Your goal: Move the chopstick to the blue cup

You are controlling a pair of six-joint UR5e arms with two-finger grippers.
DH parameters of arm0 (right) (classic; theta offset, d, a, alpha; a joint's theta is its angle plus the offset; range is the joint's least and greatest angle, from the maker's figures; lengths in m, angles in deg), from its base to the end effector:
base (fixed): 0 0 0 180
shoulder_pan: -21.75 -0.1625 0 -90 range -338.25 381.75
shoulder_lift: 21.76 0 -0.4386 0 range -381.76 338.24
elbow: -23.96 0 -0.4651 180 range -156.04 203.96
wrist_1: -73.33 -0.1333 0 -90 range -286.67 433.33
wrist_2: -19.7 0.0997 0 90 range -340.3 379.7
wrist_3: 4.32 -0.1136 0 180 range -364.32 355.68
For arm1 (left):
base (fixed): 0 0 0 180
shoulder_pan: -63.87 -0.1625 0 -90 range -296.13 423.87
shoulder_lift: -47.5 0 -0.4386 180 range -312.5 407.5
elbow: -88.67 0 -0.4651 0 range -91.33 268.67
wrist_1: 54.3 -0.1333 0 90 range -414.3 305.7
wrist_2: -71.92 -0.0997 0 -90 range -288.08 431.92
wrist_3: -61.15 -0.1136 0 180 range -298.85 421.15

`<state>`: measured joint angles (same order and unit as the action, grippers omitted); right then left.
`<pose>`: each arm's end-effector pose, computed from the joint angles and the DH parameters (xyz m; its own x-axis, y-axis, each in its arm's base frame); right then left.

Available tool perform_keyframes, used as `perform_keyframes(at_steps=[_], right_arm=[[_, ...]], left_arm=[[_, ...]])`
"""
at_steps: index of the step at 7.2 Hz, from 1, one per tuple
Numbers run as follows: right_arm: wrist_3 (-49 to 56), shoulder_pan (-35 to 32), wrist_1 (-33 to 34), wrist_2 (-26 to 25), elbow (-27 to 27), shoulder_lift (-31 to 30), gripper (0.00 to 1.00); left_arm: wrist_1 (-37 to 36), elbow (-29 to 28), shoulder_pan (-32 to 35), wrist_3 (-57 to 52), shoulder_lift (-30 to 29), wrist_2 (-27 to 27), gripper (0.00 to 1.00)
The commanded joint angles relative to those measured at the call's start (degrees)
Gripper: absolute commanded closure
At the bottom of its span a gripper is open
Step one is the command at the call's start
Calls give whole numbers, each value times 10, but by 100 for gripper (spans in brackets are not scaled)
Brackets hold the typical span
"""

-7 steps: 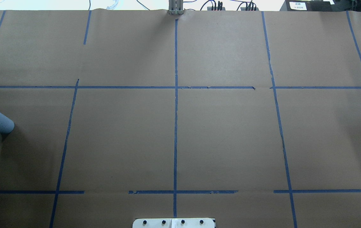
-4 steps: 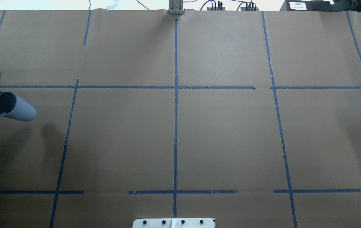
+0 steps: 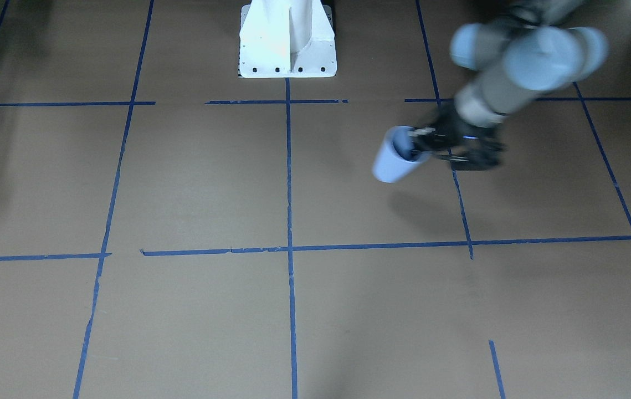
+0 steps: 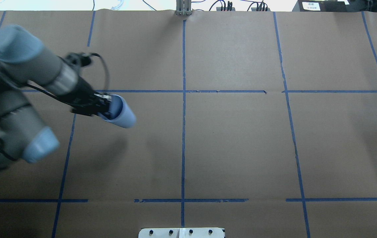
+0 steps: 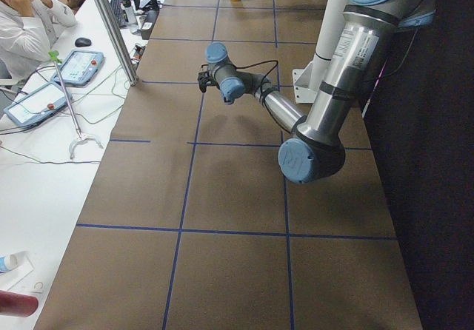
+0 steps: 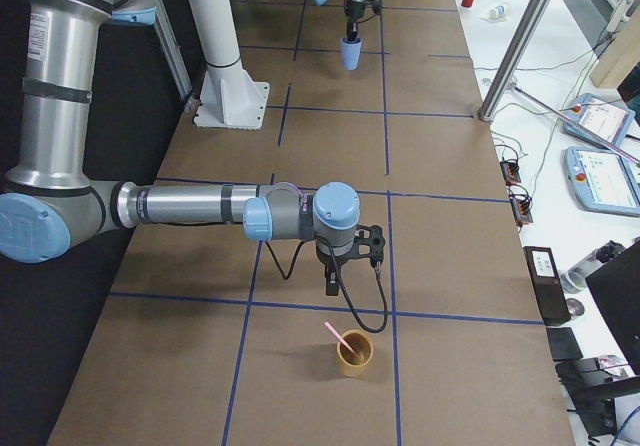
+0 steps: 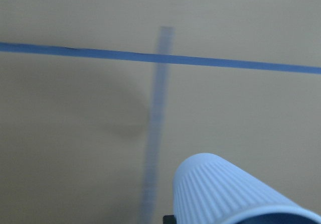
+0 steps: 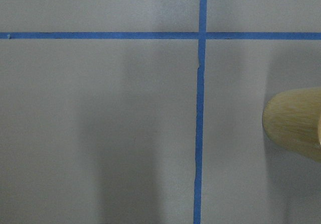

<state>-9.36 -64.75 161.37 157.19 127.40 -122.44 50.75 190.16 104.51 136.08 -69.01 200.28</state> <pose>0.0196 -0.4911 0.6394 0.6735 -0.0140 0.7390 0.0017 0.9998 0.0174 0.4853 -0.4993 0.2425 0.4754 -0.1394 -0.8687 0.0111 0.9882 -0.1524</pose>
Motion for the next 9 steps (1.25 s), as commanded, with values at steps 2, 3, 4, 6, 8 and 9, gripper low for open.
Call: perform_keyframes(at_steps=[2,3,4,6,8,9], right_arm=[[0,0,-1,16,1,0,0],[-1,0,-1,17,0,0,0],[-1,3,-2,17,0,0,0],[0,3,-37,20,0,0,0],[-6,12,-39,17,-2,0,0],[-6,12,-39,17,-2,0,0]], left_arm=[[-55,-94,-82,43,-150,-101,100],[-56,-127,-85,43,-172,-101,100],[-56,-131,-87,43,-171,-102,100],[-51,-135,-102,43,-172,-122,97],[-50,-135,-111,42,-173,-129,78],[-50,-130,-111,41,-172,-130,22]])
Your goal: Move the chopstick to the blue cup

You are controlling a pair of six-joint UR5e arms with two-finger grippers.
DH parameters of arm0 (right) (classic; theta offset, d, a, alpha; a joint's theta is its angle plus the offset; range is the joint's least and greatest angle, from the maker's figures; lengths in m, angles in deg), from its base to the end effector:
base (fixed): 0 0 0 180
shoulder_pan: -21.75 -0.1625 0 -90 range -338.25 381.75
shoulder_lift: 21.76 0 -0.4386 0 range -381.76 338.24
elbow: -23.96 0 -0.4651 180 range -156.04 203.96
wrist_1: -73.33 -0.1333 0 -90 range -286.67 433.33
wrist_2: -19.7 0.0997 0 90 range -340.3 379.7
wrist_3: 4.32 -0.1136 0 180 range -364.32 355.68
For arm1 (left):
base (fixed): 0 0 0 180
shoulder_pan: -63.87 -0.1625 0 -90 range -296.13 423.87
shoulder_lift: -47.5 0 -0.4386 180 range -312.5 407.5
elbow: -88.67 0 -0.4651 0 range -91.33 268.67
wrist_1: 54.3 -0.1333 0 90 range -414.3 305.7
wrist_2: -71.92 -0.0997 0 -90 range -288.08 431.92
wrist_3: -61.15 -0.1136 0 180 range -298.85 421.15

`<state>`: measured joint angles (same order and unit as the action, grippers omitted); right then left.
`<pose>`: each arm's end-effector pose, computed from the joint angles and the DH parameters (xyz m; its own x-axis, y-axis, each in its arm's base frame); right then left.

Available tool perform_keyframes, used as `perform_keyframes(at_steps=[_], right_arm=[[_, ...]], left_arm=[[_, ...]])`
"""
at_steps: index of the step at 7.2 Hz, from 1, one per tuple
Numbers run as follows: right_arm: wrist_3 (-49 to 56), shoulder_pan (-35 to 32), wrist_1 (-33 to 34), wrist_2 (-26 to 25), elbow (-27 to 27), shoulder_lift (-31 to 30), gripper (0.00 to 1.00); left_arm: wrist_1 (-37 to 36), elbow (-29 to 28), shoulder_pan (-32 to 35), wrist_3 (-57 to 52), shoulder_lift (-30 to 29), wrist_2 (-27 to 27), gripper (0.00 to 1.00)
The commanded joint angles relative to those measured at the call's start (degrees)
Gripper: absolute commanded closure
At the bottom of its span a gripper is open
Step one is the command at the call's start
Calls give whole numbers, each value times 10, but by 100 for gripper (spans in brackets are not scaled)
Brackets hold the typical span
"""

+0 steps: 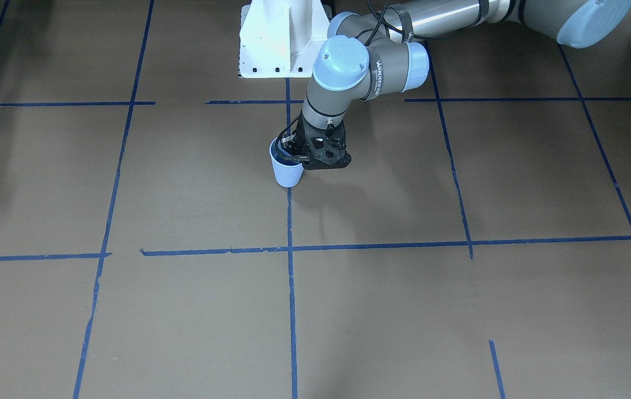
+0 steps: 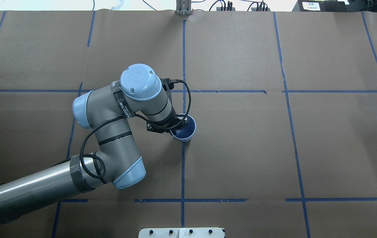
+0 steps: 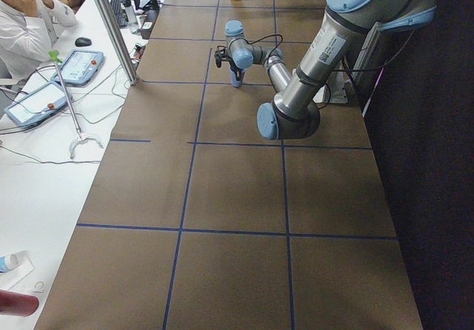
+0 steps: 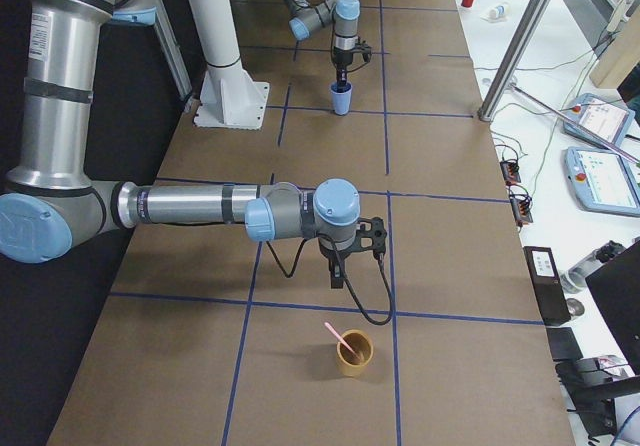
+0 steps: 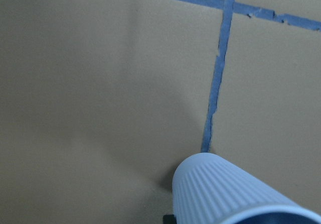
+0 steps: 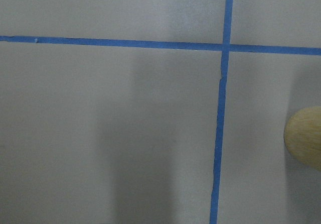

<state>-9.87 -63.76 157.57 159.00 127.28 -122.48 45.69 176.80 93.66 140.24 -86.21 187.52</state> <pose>0.0085 -0.4946 0.6311 0.6460 -0.0648 0.7606 0.0151 0.9973 0.0722 0.6453 -0.4664 0.1542 0.5556 -0.1214 -0.8225 0.0490 0.9923 -0.1134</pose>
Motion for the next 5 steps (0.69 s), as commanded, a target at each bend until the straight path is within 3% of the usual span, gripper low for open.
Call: perform_keyframes(at_steps=[1,3,5], right_arm=[[-1,2,-1,-3,0,0,0],[-1,2,-3,-8,1,-3,0],[5,-43,-3,-16,-14,-1,1]], left_arm=[[0,12,-2,3,-2,-22,0],[-5,79,21,4,5,-25,0],[-2,135,36,4,47,-21,0]])
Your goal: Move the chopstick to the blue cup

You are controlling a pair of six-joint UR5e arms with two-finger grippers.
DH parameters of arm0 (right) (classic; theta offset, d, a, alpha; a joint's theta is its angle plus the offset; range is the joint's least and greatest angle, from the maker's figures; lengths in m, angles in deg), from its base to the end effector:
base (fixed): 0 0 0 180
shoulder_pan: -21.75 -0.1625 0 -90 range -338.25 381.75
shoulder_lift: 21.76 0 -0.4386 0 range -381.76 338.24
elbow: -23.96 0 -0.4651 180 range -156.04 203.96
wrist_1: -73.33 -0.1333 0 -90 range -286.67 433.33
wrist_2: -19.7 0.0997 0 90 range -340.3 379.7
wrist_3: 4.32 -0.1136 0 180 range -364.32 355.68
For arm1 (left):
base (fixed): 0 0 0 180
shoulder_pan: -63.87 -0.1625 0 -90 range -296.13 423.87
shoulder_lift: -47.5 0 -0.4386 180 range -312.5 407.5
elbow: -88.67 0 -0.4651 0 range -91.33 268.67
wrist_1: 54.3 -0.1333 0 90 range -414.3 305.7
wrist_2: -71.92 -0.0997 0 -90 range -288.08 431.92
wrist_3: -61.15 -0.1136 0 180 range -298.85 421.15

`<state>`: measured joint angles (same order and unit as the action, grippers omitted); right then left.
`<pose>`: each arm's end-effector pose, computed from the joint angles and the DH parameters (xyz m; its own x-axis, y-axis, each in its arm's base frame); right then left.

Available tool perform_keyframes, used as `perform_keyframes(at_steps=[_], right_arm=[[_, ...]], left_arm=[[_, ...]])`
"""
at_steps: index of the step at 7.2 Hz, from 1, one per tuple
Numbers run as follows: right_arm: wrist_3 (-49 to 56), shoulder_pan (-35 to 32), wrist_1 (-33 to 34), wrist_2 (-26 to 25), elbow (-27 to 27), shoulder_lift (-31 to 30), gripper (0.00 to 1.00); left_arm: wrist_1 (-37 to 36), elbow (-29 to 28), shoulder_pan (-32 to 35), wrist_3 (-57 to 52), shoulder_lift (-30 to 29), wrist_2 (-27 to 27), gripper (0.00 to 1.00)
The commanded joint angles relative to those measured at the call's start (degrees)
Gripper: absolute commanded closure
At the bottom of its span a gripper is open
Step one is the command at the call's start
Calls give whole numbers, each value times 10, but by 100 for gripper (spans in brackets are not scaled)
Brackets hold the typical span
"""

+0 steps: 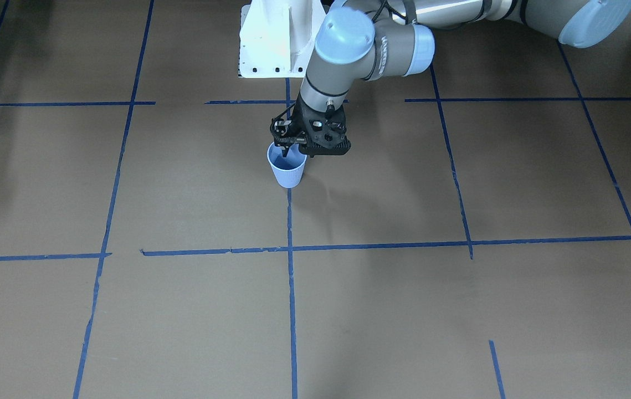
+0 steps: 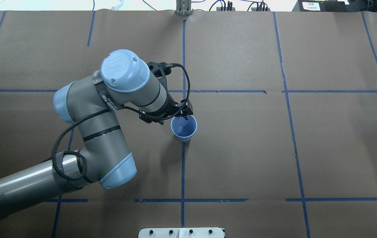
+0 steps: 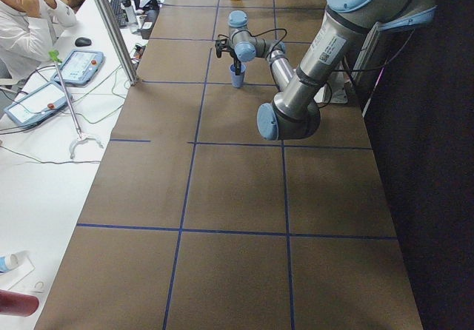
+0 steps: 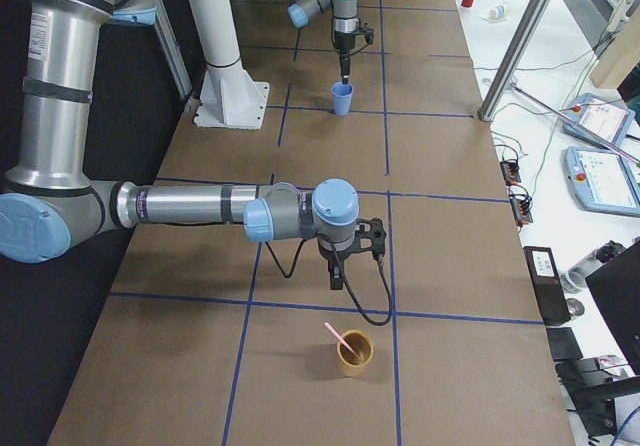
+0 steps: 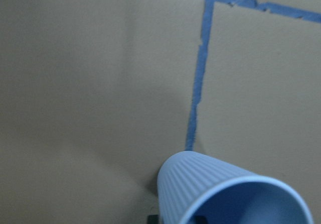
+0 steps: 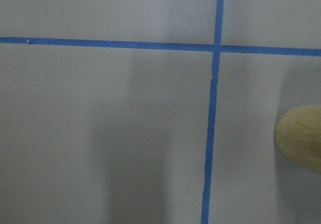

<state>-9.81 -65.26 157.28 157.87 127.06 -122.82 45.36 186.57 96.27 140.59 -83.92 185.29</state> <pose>0.0230 -0.4919 0.6374 0.6625 -0.0443 0.7478 -0.0118 0.9975 0.0695 0.5725 -0.4678 0.1070 0.4653 -0.0960 -0.8799 0.1216 0.9916 -0.0439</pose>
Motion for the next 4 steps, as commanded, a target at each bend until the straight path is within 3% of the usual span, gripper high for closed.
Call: perform_keyframes(at_steps=[1,3,4], right_arm=[[7,-50,1,-9,-16,8,1],[8,-76,10,-68,-31,35,4],[8,-84,7,-72,-66,36,4]], left_arm=[[2,54,15,0,40,1,0],[4,55,15,4,44,1,0],[5,55,13,22,45,0,0]])
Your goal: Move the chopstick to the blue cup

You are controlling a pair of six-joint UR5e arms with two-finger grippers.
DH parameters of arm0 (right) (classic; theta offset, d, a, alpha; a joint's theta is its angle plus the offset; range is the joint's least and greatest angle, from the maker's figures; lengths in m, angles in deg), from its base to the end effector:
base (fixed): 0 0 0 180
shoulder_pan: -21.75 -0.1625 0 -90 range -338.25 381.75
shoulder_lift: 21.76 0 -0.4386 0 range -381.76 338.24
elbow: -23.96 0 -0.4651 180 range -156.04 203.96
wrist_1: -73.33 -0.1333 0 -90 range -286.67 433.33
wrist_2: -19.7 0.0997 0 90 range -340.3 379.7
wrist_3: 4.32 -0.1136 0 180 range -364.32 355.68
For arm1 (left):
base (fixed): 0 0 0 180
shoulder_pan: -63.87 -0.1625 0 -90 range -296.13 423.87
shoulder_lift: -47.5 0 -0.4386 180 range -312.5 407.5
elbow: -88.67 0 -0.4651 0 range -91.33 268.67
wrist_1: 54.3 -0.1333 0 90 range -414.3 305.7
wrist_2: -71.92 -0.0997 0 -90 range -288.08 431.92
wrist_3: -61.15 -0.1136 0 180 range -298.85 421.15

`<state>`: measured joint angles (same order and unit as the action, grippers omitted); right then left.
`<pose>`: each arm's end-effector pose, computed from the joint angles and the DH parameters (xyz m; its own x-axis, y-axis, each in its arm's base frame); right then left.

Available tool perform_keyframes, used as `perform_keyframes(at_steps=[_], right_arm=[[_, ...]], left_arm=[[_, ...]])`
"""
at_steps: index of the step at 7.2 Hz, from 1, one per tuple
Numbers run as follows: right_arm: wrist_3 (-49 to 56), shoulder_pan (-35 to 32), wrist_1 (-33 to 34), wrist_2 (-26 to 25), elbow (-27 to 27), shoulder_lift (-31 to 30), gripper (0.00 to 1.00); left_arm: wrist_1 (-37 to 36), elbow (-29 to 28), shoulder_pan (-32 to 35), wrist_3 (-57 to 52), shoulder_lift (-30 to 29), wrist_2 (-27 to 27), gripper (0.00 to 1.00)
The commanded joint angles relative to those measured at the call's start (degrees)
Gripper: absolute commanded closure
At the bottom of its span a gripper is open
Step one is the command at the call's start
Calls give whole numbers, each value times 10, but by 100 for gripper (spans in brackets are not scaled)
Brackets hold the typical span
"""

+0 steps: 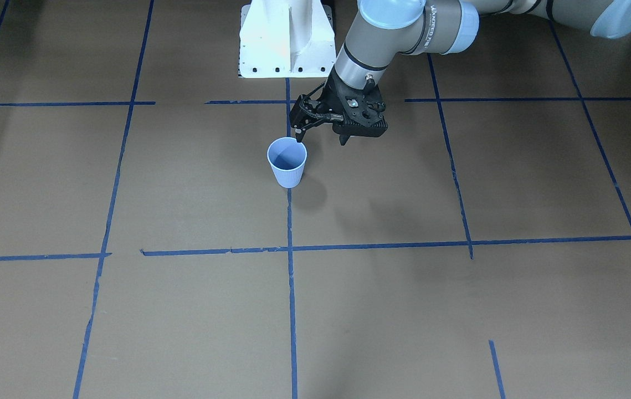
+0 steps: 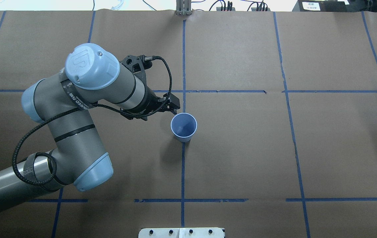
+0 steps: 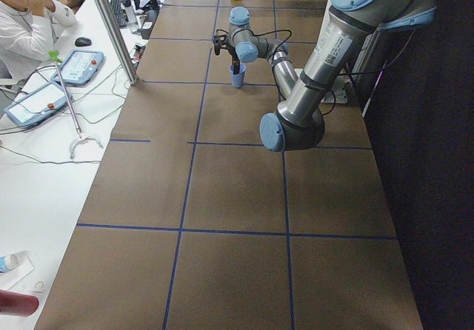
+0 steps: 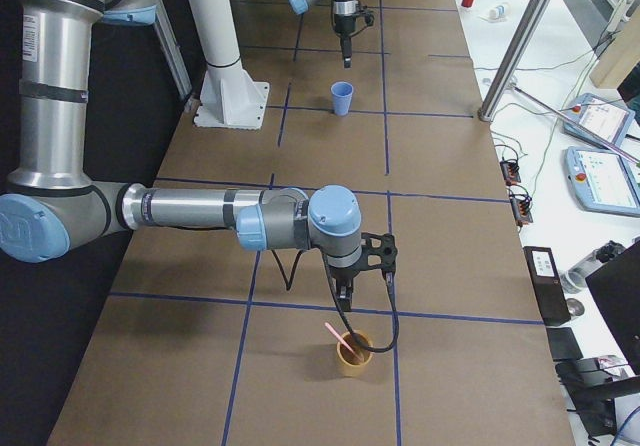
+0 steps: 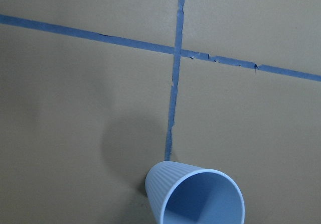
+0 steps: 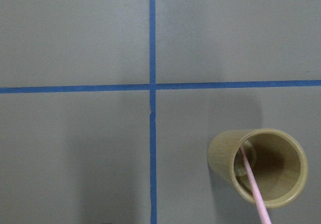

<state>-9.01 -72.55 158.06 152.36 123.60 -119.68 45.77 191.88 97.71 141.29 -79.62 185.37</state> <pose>0.0947 -0.5079 0.6537 0.7309 0.0539 0.6803 -0.1346 0.9887 0.0663 0.5336 -0.4638 0.1190 0.4425 -0.1075 -0.8903 0.1499 0.9877 -0.0448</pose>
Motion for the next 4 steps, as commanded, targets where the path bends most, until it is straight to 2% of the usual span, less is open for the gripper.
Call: perform_keyframes(at_steps=[1,2,4], right_arm=[[0,-12,-5,-15,-64,2,4],[-1,-15,-5,-17,-64,0,5],[-8,-15,-4,-19,-74,-2,11]], left_arm=[[1,1,0,16,3,-1,0],[2,1,-1,17,7,-1,0],[2,1,-2,17,9,-1,0]])
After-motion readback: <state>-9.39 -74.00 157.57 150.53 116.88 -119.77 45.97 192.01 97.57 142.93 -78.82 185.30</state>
